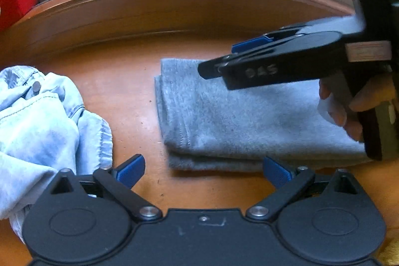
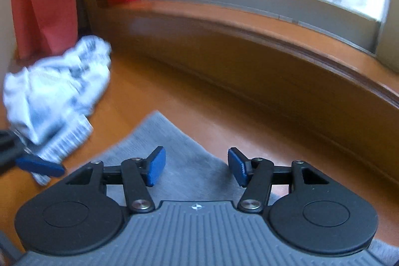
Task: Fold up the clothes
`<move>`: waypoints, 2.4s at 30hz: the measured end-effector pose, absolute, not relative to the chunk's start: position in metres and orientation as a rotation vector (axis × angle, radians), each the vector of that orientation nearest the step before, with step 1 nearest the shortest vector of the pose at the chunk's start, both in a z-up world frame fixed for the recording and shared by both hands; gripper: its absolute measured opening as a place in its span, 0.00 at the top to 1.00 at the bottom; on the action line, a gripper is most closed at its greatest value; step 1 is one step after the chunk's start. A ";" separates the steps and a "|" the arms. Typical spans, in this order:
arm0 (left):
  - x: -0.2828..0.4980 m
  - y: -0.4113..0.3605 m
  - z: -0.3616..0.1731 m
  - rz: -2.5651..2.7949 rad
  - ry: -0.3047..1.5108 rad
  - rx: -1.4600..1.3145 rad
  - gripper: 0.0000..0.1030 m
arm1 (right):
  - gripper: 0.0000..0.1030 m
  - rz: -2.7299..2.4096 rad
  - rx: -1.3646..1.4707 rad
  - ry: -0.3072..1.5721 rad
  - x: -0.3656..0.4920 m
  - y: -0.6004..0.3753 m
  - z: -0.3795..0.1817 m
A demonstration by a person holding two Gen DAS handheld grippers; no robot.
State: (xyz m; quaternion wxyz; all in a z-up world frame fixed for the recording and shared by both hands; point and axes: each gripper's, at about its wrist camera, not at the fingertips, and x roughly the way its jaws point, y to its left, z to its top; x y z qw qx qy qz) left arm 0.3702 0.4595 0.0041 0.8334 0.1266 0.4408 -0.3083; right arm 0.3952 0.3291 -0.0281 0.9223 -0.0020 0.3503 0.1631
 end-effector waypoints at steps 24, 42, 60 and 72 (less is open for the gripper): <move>0.353 0.508 -0.016 -0.605 0.958 0.209 0.02 | 0.90 0.537 0.133 0.751 0.359 0.390 -0.020; 0.355 0.387 0.021 -0.917 0.797 0.343 0.02 | 0.26 -0.190 0.213 0.605 0.209 0.242 0.006; 0.340 0.317 -0.022 -0.899 0.883 0.530 0.00 | 0.24 -0.817 0.399 0.396 0.031 0.091 0.014; 0.330 0.303 -0.021 -0.724 0.949 0.495 0.00 | 0.24 -0.917 0.197 0.578 0.018 0.029 -0.030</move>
